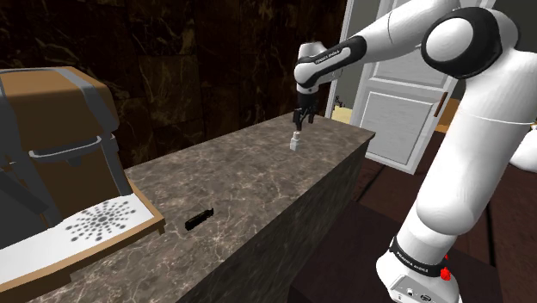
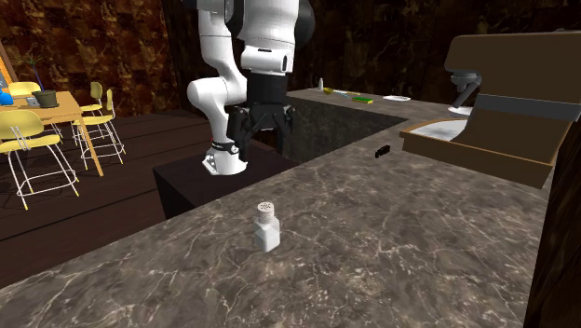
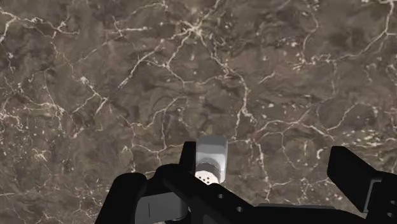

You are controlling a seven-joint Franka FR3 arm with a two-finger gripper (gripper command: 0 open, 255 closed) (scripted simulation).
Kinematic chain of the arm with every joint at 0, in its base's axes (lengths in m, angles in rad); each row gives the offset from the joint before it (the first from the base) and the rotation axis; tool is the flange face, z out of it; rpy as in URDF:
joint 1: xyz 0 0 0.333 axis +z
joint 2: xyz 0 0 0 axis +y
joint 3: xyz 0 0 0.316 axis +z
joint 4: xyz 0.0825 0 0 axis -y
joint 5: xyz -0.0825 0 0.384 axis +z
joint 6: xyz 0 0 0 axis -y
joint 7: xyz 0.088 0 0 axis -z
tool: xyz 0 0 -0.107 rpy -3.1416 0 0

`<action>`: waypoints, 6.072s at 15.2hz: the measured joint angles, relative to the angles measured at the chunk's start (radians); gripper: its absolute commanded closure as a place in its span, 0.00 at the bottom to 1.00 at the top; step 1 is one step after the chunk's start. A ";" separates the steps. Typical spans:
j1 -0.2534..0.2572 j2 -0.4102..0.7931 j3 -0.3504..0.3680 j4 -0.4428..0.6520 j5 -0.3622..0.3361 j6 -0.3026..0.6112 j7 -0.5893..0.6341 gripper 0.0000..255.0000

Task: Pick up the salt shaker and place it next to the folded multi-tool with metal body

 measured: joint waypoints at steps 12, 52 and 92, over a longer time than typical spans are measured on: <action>-0.055 0.273 -0.012 0.188 0.094 0.091 -0.104 0.00; -0.052 0.201 -0.019 0.330 0.080 -0.120 -0.115 1.00; 0.300 -0.049 0.284 0.188 0.017 -0.294 0.538 1.00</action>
